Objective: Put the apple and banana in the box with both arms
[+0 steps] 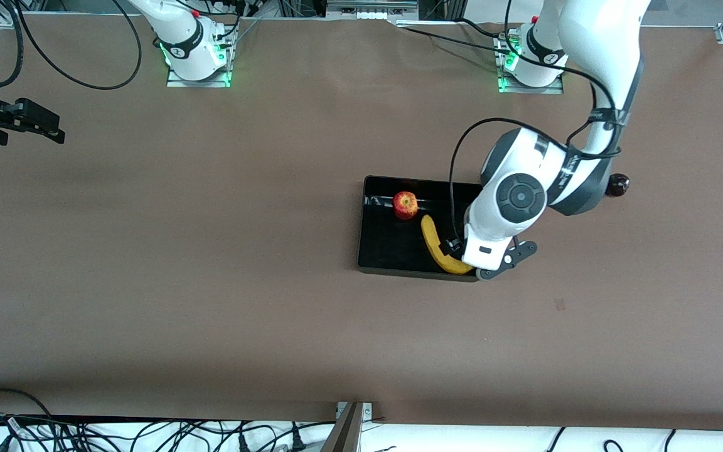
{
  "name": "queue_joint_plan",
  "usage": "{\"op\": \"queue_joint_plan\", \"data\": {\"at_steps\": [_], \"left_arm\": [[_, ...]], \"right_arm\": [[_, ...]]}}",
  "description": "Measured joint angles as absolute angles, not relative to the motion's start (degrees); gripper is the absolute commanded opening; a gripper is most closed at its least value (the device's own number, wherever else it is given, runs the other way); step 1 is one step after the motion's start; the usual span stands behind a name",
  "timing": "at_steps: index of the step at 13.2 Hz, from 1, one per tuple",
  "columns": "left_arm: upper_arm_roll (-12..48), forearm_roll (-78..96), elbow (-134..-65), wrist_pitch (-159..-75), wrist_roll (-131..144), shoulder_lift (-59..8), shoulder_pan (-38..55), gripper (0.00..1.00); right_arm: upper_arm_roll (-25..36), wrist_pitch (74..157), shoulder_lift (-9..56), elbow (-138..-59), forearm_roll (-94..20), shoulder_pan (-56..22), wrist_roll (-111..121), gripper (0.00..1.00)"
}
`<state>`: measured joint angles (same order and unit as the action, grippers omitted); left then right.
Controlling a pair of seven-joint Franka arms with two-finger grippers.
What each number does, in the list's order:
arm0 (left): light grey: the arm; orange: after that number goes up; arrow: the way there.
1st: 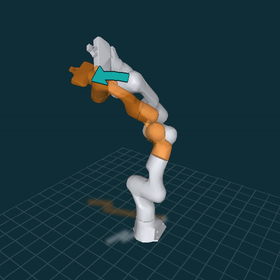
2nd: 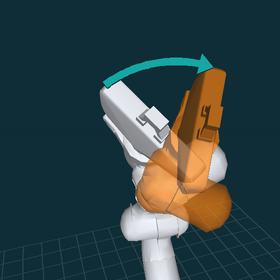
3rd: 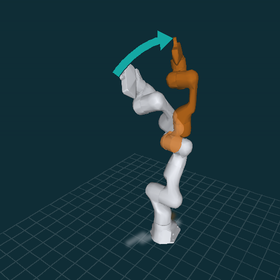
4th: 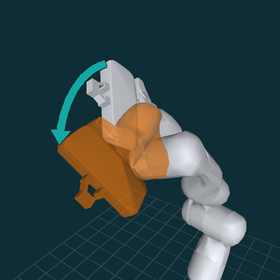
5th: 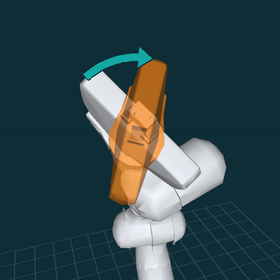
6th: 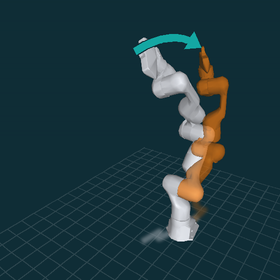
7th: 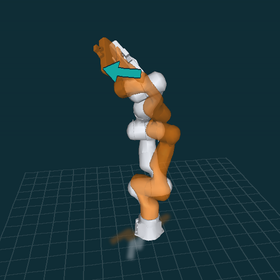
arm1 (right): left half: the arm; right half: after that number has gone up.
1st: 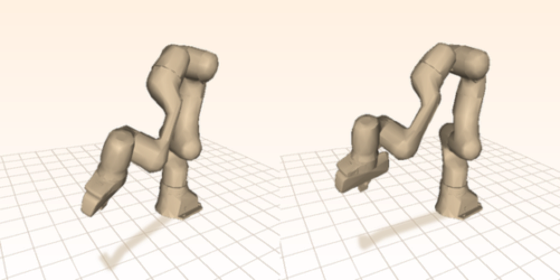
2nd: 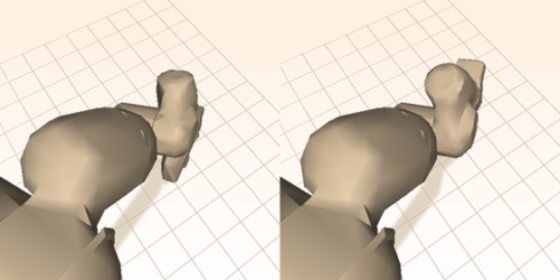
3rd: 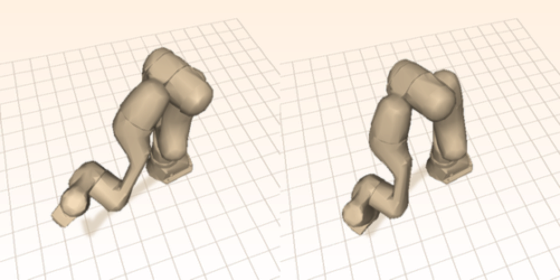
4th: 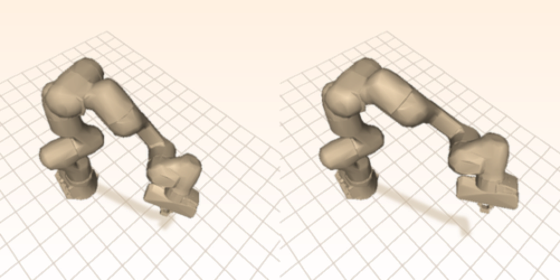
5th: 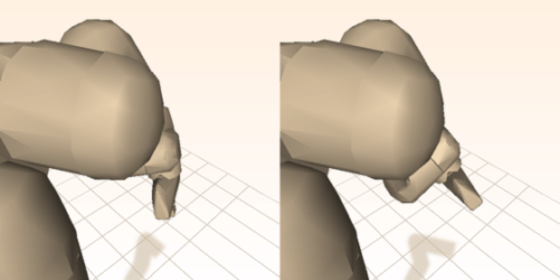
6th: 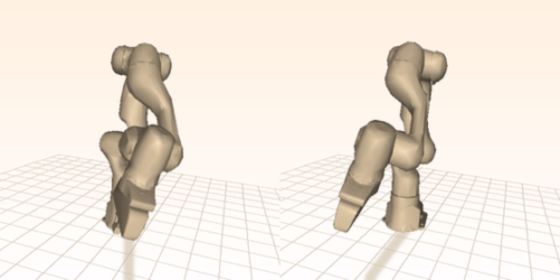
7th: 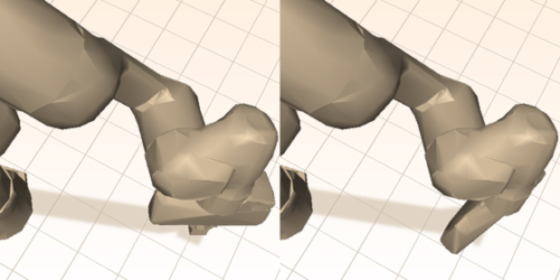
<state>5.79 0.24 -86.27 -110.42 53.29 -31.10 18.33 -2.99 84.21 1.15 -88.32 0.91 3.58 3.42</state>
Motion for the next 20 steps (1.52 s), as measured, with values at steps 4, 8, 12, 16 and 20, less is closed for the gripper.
{"op": "queue_joint_plan", "data": {"at_steps": [4,8,12,16,20], "left_arm": [[5.7,0.2,-85.5,-103.2,40.5,-25.4,13.4,1.0],[5.6,0.2,-85.5,-96.6,25.6,-19.1,6.2,1.0],[5.6,0.2,-85.4,-91.2,13.4,-13.1,-1.1,1.0],[5.5,0.2,-85.4,-89.2,5.7,-8.4,-5.5,1.0],[5.5,0.2,-85.4,-89.0,-0.3,-5.8,-8.1,1.0]], "right_arm": [[-3.0,84.2,1.2,-88.3,0.9,3.6,3.4,1.0],[-3.0,84.2,1.2,-88.3,0.9,3.6,3.4,1.0],[-3.0,84.2,1.2,-88.3,0.9,3.6,3.4,1.0],[-3.0,84.2,1.2,-88.3,0.9,3.6,3.4,1.0],[-3.0,84.2,1.2,-88.3,0.9,3.6,3.4,1.0]]}}
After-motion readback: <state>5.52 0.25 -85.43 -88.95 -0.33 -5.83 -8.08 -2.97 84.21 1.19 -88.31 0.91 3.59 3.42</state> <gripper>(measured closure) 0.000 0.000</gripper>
